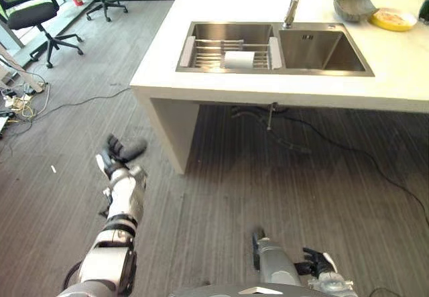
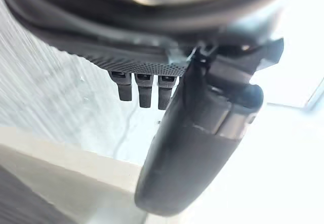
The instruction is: Place the dishes in the dishwasher.
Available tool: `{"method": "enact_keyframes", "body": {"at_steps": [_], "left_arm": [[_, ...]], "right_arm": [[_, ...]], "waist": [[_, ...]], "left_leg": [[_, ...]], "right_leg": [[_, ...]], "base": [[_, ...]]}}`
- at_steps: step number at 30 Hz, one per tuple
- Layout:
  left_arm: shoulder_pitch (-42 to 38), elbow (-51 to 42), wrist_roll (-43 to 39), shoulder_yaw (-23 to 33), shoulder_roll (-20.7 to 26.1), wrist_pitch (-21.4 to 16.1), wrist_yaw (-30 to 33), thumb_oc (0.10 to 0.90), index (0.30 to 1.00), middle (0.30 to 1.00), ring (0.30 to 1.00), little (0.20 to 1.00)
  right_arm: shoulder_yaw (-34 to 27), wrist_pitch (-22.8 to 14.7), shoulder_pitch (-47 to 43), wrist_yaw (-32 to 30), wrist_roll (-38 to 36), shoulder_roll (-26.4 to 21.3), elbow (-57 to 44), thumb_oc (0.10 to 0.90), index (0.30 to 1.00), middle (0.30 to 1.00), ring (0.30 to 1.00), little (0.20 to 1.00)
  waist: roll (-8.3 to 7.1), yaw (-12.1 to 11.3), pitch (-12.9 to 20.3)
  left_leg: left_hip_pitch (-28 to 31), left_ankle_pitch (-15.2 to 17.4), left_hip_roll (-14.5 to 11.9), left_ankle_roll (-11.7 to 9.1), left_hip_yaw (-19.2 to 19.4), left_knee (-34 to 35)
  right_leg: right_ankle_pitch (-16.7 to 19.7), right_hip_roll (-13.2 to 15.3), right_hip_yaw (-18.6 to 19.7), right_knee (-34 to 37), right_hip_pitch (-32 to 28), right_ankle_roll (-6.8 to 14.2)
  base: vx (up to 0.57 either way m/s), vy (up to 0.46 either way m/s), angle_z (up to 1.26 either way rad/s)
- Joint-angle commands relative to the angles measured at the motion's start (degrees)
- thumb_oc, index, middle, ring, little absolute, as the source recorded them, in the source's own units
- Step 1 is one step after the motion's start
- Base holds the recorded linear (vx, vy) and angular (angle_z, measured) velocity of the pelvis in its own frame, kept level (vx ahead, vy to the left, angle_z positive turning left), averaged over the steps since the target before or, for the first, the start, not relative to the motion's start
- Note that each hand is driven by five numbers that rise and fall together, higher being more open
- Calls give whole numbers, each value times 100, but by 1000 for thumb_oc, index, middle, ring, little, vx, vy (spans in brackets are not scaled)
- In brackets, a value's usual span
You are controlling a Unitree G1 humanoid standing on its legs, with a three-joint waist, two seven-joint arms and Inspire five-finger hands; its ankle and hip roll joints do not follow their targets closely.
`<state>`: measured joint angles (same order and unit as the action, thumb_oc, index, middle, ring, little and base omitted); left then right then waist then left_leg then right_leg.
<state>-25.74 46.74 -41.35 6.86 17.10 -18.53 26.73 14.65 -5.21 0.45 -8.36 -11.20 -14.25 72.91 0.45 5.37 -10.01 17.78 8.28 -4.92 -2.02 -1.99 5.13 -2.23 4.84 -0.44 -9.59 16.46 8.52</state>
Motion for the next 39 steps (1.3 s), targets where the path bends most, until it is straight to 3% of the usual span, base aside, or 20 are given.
{"method": "enact_keyframes", "body": {"at_steps": [1,3,7,8,9,11,13,15,17,19,21,24,30,39], "left_arm": [[-441,-1743,873,-695,279,-506,41,800,900,900,900,900],[-456,-1992,1321,-717,423,-412,122,800,900,900,900,900],[-348,-2602,2164,-801,799,-164,-42,800,900,900,900,900],[-256,-2872,2599,-823,997,-85,-86,800,900,900,900,900],[-259,-2875,2602,-821,997,-82,-84,800,900,900,900,900],[-286,-2994,2852,-900,1092,-53,-94,800,900,900,900,900],[-397,-3002,3212,-1041,1272,0,-128,800,900,900,900,900],[-451,-3053,3545,-1199,1458,122,-199,800,900,900,900,900],[-524,-3014,3910,-1430,1674,312,-345,800,900,900,900,900],[-434,-3139,4014,-1667,2023,374,-897,800,900,900,900,900],[-428,-3145,4019,-1668,2028,378,-898,800,900,900,900,900],[-707,-3461,4661,-2252,2663,409,-1423,800,900,900,900,900],[-1173,-3909,5543,-3007,3157,423,-1868,800,900,900,900,900],[-1929,-3989,6156,-3725,2815,701,-2220,800,900,900,900,900]], "right_arm": [[-195,-9,13,-27,93,-80,66,800,900,900,900,900],[-97,30,-81,40,142,-106,83,800,900,900,900,900],[-22,20,-240,221,204,-202,63,800,900,900,900,900],[-93,-5,-521,245,44,-291,53,800,900,900,900,900],[-93,-6,-528,246,42,-291,57,800,900,900,900,900],[-184,-70,-674,283,-146,-425,-43,800,900,900,900,900],[-115,-64,-794,309,-132,-493,-125,800,900,900,900,900],[-78,-59,-885,314,-131,-538,-114,800,900,900,900,900],[-120,-42,-888,341,-195,-564,-71,800,900,900,900,900],[-112,-31,-789,437,-111,-540,-79,800,900,900,900,900],[-110,-31,-785,437,-110,-533,-81,800,900,900,900,900],[-111,6,-448,663,27,-401,-3,800,900,900,900,900],[121,2,-288,777,339,-248,-47,800,900,900,900,900],[161,60,-487,770,310,-183,-111,800,900,900,900,900]], "waist": [[-65,241,143],[-108,175,258],[-50,50,465],[-73,-16,412],[-69,-8,412],[-114,-27,233],[-220,-106,70],[-200,-132,57],[-148,-171,128],[-48,-111,228],[-55,-110,226],[-14,1,495],[-42,93,589],[-30,138,572]], "left_leg": [[-669,-311,588,-77,235,-13],[-663,-320,598,-86,235,-13],[-516,-251,502,-185,256,-79],[-759,-286,496,-332,273,-1003],[-803,-246,491,-334,266,-1078],[-1265,-510,370,-616,468,-2393],[-1677,-718,393,-759,540,-3274],[-1884,-803,198,-678,784,-2910],[-1754,-640,101,-486,1036,-1743],[-1347,-481,222,-369,730,-1157],[-1323,-486,224,-367,731,-1131],[-798,-595,289,-304,810,-167],[-829,-568,309,-292,743,-13],[-801,-512,340,-215,803,-13]], "right_leg": [[481,-134,55,693,-998,-22],[639,-69,29,1084,-1290,-77],[580,-184,-61,1448,-1803,-184],[511,-224,-14,1459,-1963,-277],[513,-227,-21,1459,-1956,-278],[337,-212,-90,1459,-2193,-365],[278,-105,-96,1459,-2336,-438],[207,-80,-141,1459,-2406,-450],[132,-98,-121,1459,-2488,-369],[134,-157,-84,1440,-2485,-341],[126,-157,-84,1439,-2495,-339],[182,-210,-142,1377,-2431,-310],[151,-197,-240,1390,-2350,-248],[182,-149,-145,1405,-2366,-175]], "base": [[310,-212,109],[205,-158,109],[227,-183,13],[166,-177,-14],[165,-177,-18],[91,-143,-26],[74,-141,18],[125,-28,3],[217,71,-4],[169,57,-8],[46,11,-39],[100,40,-36],[-6,30,20],[-2,30,0]]}}
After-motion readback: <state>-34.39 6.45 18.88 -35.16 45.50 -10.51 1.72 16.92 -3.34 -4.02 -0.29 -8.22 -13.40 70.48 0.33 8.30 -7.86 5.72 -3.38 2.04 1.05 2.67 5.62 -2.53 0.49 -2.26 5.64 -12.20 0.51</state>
